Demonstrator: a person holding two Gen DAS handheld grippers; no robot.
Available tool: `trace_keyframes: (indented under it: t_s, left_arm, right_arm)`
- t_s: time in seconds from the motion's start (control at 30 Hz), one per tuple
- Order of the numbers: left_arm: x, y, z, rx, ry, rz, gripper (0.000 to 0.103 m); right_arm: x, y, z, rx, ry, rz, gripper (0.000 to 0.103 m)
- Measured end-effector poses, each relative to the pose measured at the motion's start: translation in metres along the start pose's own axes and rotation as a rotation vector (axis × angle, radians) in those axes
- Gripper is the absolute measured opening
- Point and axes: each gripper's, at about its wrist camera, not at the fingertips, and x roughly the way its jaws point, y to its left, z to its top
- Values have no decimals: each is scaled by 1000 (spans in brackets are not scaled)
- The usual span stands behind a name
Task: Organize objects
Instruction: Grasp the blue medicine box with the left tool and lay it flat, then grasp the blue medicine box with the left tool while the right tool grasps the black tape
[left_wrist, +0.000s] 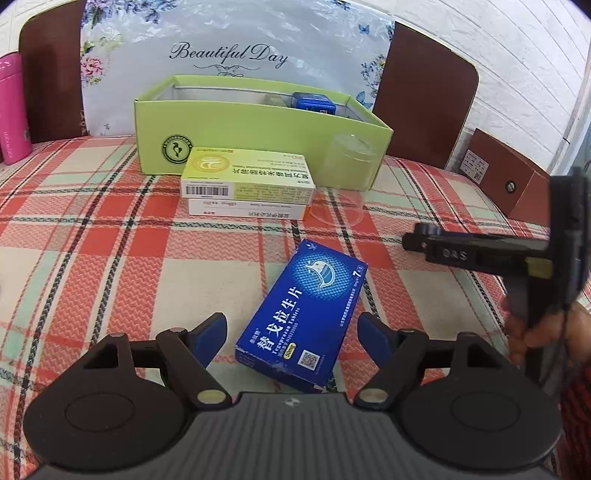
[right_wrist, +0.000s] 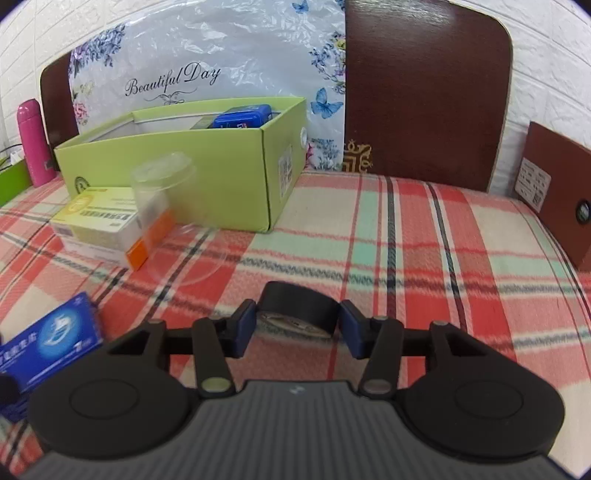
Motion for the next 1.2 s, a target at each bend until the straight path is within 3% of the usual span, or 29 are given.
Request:
trace_keyframes:
  t_s: [0.1, 0.17, 0.23, 0.37, 0.7, 0.87, 1.1, 1.13, 1.2]
  left_arm:
    - [7, -4, 4, 13, 12, -3, 81]
    - [11, -6, 6, 19, 7, -10, 81]
    - [15, -8, 9, 20, 6, -16, 81]
    - [26, -12, 13, 24, 20, -28, 81]
    - [31, -16, 10, 88, 20, -27, 79]
    - [32, -19, 10, 119, 22, -20, 76]
    - [35, -19, 9, 146, 15, -7, 76]
    - [36, -19, 9, 147, 16, -4, 75]
    - [36, -19, 10, 148, 13, 16, 67]
  right_arm:
    - [-18, -2, -10, 101, 53, 60, 52]
    - [-32, -1, -17, 148, 68, 136, 73]
    - [-45, 1, -23, 142, 45, 191, 78]
    - [-47, 7, -30, 52, 26, 109, 78]
    - [-25, 14, -25, 51, 28, 28, 78]
    - [-17, 14, -18, 82, 22, 9, 72]
    - [-10, 21, -17, 55, -2, -12, 50]
    - [-10, 22, -18, 47, -7, -17, 44]
    - [-10, 22, -19, 34, -14, -27, 41]
